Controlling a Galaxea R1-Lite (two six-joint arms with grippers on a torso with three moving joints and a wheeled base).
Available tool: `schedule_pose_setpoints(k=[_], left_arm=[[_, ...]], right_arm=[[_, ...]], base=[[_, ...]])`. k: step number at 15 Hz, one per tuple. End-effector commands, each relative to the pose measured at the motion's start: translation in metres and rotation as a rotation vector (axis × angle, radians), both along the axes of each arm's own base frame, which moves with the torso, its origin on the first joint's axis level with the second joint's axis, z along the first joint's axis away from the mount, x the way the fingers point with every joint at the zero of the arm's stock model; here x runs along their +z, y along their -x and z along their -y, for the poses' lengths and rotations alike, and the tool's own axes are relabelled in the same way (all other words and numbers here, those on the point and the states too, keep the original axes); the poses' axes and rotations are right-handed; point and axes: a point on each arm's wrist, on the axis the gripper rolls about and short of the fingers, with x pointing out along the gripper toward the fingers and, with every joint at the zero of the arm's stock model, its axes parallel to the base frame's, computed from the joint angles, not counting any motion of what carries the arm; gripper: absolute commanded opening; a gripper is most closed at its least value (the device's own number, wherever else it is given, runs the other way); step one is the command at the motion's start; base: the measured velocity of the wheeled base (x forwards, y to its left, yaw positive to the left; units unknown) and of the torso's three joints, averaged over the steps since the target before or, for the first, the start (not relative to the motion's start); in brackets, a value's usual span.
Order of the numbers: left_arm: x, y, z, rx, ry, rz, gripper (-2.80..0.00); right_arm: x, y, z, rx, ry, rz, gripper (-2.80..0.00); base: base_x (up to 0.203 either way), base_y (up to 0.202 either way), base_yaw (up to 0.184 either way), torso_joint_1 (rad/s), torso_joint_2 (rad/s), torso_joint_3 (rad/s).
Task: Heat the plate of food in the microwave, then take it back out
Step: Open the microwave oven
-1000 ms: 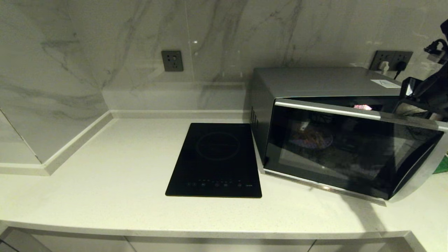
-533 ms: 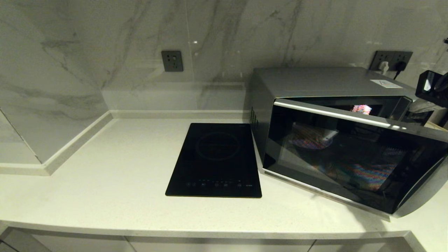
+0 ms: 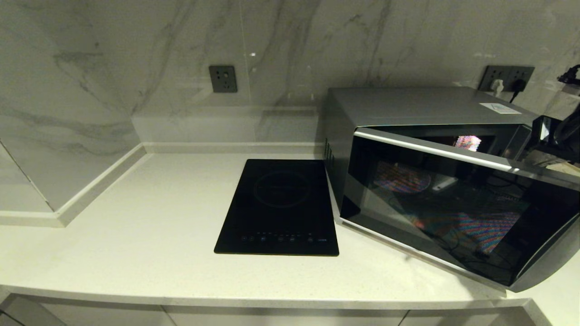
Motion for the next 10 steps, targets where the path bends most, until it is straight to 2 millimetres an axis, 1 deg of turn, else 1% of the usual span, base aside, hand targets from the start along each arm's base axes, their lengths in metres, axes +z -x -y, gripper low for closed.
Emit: schedule_pose_setpoints(k=[1, 5, 10], left_arm=[[0.0, 0.0, 0.0, 0.001, 0.001, 0.0, -2.8], [0.0, 0.0, 0.0, 0.001, 0.002, 0.0, -2.8], [0.0, 0.0, 0.0, 0.001, 0.002, 0.0, -2.8]], right_arm=[[-0.005, 0.008, -0.004, 0.041, 0.015, -0.033, -2.8], [0.0, 0.031, -0.018, 0.18, 0.042, -0.029, -2.8], [0.008, 0.064, -0.044, 0.34, 0.061, 0.006, -2.8]], base=[[0.0, 0.0, 0.0, 0.0, 0.0, 0.0], [0.0, 0.0, 0.0, 0.0, 0.0, 0.0], [0.0, 0.0, 0.0, 0.0, 0.0, 0.0]])
